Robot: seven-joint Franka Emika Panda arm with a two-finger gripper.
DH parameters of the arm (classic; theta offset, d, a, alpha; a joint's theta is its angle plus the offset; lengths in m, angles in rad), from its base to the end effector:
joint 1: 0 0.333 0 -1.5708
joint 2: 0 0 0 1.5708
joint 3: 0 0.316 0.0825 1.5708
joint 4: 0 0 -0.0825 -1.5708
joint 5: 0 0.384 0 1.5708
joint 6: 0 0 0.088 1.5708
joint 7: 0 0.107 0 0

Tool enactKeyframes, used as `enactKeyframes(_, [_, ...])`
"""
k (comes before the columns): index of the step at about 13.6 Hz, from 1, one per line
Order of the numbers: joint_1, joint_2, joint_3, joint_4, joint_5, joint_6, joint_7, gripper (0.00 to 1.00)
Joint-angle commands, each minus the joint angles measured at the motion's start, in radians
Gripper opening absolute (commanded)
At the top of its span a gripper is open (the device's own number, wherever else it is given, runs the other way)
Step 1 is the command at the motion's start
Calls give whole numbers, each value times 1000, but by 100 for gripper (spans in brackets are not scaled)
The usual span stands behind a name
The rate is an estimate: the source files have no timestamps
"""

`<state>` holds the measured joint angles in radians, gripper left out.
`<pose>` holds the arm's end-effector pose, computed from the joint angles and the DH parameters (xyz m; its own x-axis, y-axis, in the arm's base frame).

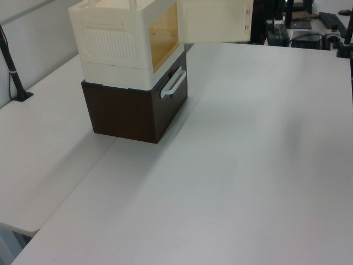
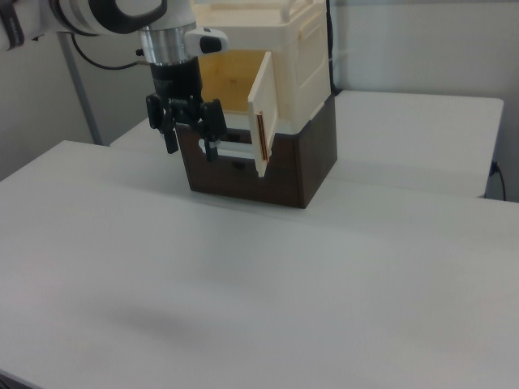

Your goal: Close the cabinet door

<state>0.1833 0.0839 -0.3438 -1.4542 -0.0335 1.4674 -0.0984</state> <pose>0.5621 -0.0859 0.6259 0.9953 -0.0660 -0.0713 -0.0622 -0.9966 0.0549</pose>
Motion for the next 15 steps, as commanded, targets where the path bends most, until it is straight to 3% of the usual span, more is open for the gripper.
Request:
enactKeyframes(1, [1,-18,-3,-14,9,-7,-15,100])
enactKeyframes(9, [-15,-19,-3,-14,49,-9,-70,99])
enactKeyframes(12, [-15,-19,-3,-14,52,-9,-72,59])
enactKeyframes(13, [-24,-21,-4,-14,53,-7,-84,33])
enactKeyframes(14, [-34,-21,-4,-14,56,-7,-99,19])
enactKeyframes(15, [-42,-20,-4,-14,63,-7,-113,17])
